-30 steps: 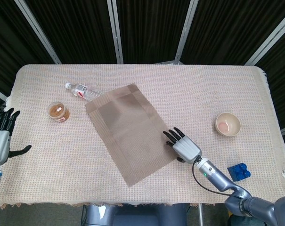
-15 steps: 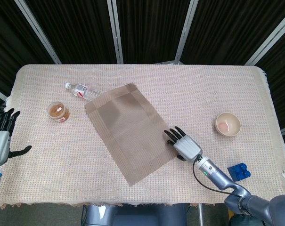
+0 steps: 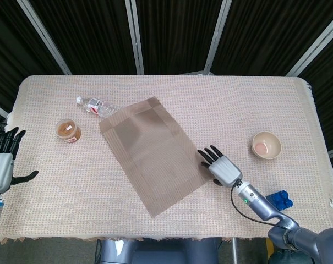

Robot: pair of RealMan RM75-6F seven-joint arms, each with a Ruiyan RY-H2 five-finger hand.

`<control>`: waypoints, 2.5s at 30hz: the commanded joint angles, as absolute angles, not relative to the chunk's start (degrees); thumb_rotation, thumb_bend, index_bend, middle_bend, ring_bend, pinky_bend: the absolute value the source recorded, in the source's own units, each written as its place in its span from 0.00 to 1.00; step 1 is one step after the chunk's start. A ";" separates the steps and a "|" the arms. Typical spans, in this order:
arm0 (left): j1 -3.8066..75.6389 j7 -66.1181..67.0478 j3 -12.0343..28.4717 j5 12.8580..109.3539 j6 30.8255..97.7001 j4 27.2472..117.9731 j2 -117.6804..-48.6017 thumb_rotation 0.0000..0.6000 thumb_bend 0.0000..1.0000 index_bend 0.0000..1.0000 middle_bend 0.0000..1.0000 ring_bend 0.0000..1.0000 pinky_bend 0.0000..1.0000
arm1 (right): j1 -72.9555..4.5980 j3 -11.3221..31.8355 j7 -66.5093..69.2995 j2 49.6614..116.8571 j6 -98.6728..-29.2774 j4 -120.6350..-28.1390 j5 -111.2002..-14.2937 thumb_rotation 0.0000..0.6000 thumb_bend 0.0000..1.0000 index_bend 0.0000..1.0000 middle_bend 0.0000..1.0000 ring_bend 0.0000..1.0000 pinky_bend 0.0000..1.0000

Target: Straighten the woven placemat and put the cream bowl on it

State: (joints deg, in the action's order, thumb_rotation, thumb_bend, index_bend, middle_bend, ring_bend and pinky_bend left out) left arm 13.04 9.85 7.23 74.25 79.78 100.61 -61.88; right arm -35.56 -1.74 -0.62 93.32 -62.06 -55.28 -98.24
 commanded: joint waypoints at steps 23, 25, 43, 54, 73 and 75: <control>12.82 9.50 7.20 74.67 79.59 101.00 -61.80 1.00 0.00 0.00 0.00 0.00 0.00 | -35.87 -1.41 3.41 97.59 -64.45 -51.24 -96.83 1.00 0.16 0.30 0.00 0.00 0.00; 12.78 9.38 7.22 74.76 79.65 101.02 -61.71 1.00 0.00 0.00 0.00 0.00 0.00 | -35.85 -1.43 4.17 98.14 -65.04 -50.39 -96.91 1.00 0.17 0.30 0.00 0.00 0.00; 12.86 9.44 7.03 75.21 79.26 101.20 -61.80 1.00 0.00 0.00 0.00 0.00 0.00 | -35.50 -2.60 8.63 100.23 -67.82 -46.83 -97.78 1.00 0.37 0.41 0.00 0.00 0.00; 12.69 9.03 6.97 75.33 79.25 101.41 -61.52 1.00 0.00 0.00 0.00 0.00 0.00 | -35.41 -2.37 9.89 100.16 -68.06 -48.31 -96.99 1.00 0.47 0.62 0.05 0.00 0.00; 11.76 7.88 5.83 78.05 80.24 103.13 -60.53 1.00 0.00 0.00 0.00 0.00 0.00 | -28.71 -10.98 4.44 85.21 -85.19 -55.40 -107.79 1.00 0.47 0.64 0.06 0.00 0.00; 11.67 7.76 5.77 78.29 80.37 103.23 -60.42 1.00 0.00 0.00 0.00 0.00 0.00 | -28.31 -11.60 2.97 83.00 -86.29 -54.75 -108.75 1.00 0.47 0.64 0.06 0.00 0.00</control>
State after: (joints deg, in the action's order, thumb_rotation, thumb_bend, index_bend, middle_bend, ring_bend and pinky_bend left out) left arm 11.70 7.79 5.80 78.26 80.34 103.20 -60.44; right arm -29.54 -10.06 5.23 85.86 -84.42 -55.11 -106.77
